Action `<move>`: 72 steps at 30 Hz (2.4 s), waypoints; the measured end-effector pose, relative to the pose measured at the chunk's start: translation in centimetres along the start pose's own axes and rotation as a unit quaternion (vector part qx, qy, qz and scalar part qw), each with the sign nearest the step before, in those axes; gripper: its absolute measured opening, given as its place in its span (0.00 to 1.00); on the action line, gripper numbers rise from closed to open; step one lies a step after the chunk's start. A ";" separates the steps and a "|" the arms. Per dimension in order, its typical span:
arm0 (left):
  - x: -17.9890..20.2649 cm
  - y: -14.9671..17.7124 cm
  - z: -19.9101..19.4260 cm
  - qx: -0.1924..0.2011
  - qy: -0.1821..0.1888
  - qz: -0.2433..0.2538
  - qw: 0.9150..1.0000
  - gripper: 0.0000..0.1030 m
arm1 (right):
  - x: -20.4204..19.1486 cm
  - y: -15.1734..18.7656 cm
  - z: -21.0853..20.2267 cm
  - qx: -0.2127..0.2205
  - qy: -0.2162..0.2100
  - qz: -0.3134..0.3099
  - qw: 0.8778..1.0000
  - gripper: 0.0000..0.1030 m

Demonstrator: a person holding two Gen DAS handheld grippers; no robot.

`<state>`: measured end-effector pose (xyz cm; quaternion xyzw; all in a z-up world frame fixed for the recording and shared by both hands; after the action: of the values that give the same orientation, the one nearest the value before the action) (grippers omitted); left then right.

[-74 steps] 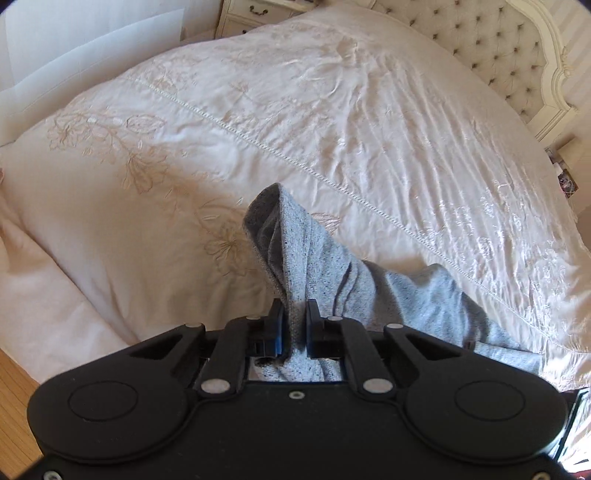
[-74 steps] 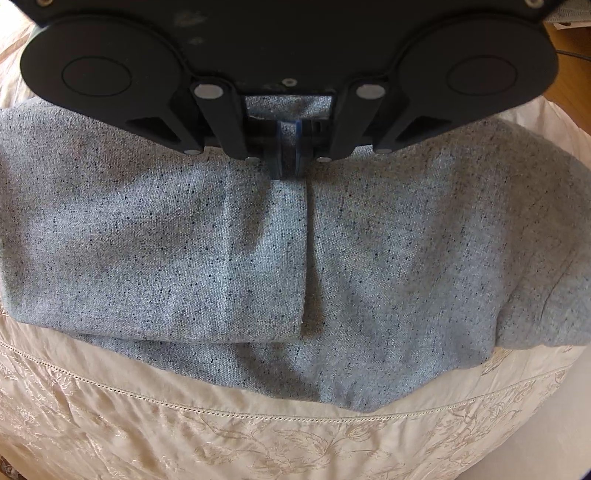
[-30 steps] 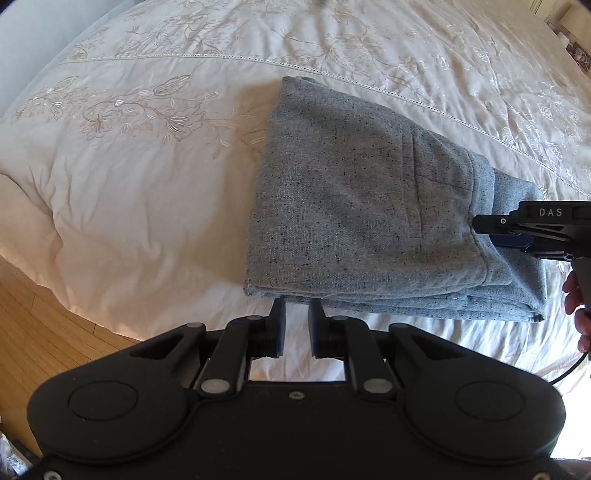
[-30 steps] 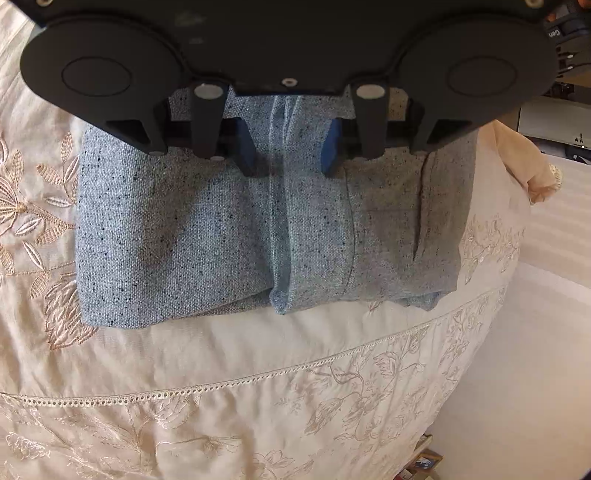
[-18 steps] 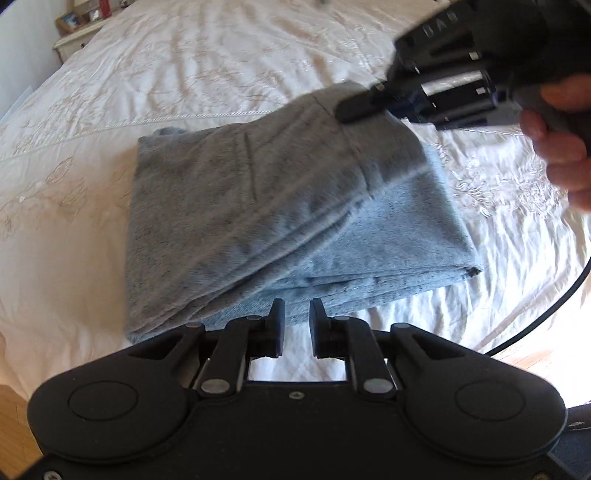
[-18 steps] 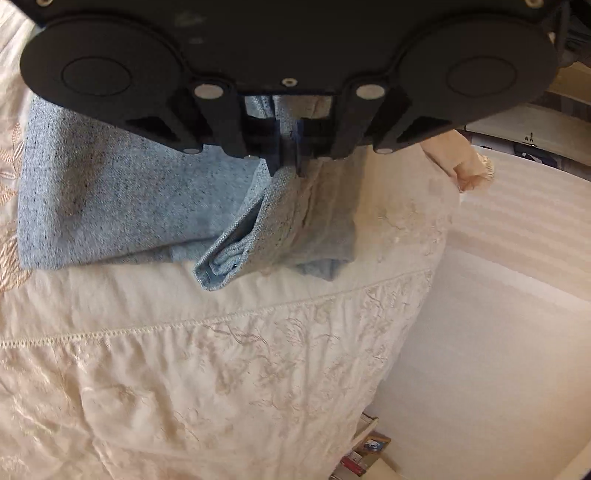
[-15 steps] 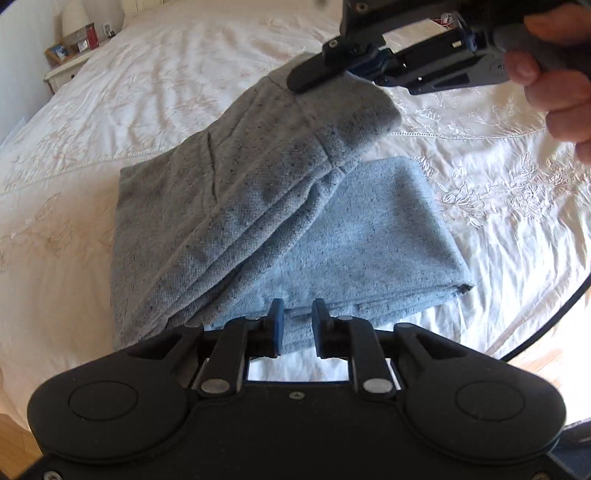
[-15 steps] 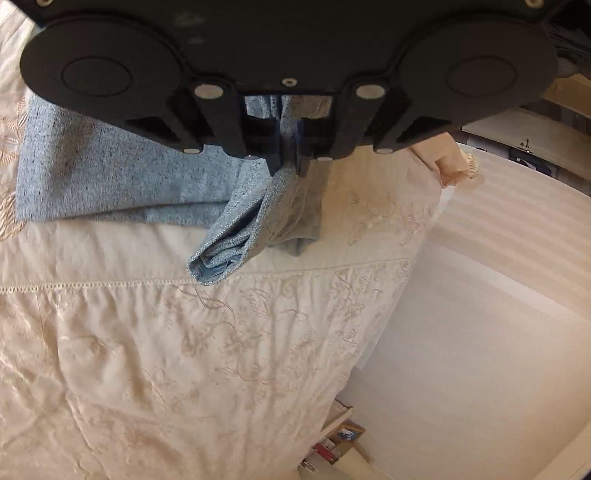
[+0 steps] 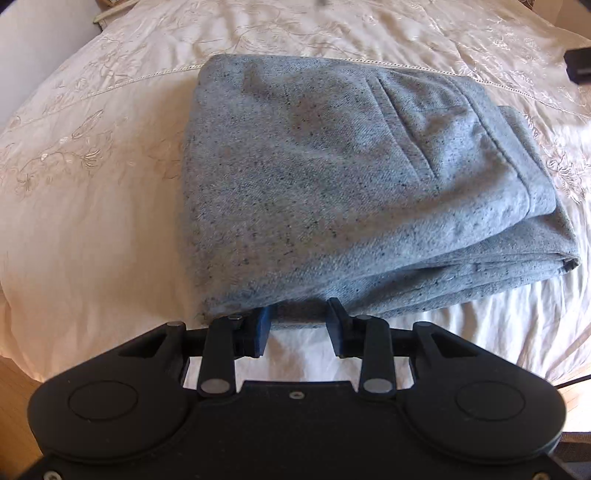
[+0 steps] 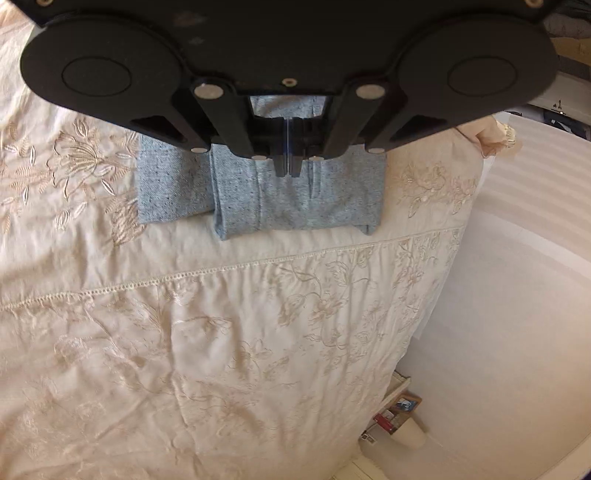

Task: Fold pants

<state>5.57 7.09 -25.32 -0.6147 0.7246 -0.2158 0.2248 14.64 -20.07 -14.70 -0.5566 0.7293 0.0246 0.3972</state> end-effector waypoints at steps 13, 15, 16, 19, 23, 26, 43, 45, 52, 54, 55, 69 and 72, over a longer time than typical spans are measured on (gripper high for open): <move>-3.5 1.8 -3.2 -0.029 -0.025 -0.079 0.996 0.43 | 4.1 4.9 9.7 -0.068 0.028 0.000 0.997 0.37; -5.0 1.0 -4.4 -0.019 -0.016 -0.127 0.992 0.43 | 4.5 5.1 10.2 -0.068 0.023 0.018 0.997 0.38; -5.4 0.6 -4.8 -0.014 -0.015 -0.145 0.989 0.43 | 4.7 5.1 10.2 -0.066 0.019 0.033 0.997 0.38; -7.0 -0.8 -5.6 -0.002 -0.028 -0.184 0.983 0.43 | 4.1 5.4 10.2 -0.071 -0.032 0.083 0.993 0.32; -8.5 -3.1 -5.5 0.012 -0.038 -0.213 0.976 0.43 | -0.4 4.5 7.7 -0.033 -0.031 -0.031 0.998 0.09; -8.9 -5.0 -5.3 0.026 -0.035 -0.215 0.976 0.43 | -4.0 3.1 3.3 0.009 -0.057 -0.084 0.995 0.08; -1.1 -7.1 1.2 -0.017 0.002 -0.086 0.996 0.46 | 2.6 2.8 5.1 0.022 0.045 -0.103 0.993 0.35; -0.9 -6.1 2.3 -0.034 -0.007 -0.074 0.997 0.48 | 3.6 2.7 6.5 0.015 0.063 -0.089 0.994 0.38; -2.0 -5.4 3.2 -0.050 -0.007 -0.081 0.995 0.56 | 4.0 3.2 6.2 0.042 0.083 -0.098 0.991 0.39; -2.2 -5.3 3.3 -0.053 -0.008 -0.087 0.995 0.56 | 4.0 3.2 5.3 0.065 0.087 -0.104 0.989 0.39; -2.2 -5.3 3.5 -0.053 -0.008 -0.088 0.995 0.57 | 4.3 3.3 5.3 0.063 0.087 -0.102 0.989 0.40; -1.7 -5.4 3.7 -0.061 -0.030 -0.074 0.995 0.61 | 4.3 5.1 6.5 0.000 0.027 -0.087 0.996 0.42; -1.7 -5.5 3.7 -0.060 -0.030 -0.072 0.995 0.61 | 4.7 5.6 7.0 -0.009 0.015 -0.052 0.999 0.42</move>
<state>12.38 7.76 -25.00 -0.6841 0.6827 -0.1690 0.1932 13.54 -18.28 -24.66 -0.5973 0.7051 0.0024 0.3823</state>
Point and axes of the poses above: each gripper's, at about its wrist camera, not at the fingertips, and z roughly the way its jaws point, x to its right, y to its underside, the point moved 5 cm from there along z, roughly the way its jaws point, and after that the axes turned 13 degrees about x, right-handed, at the moved point
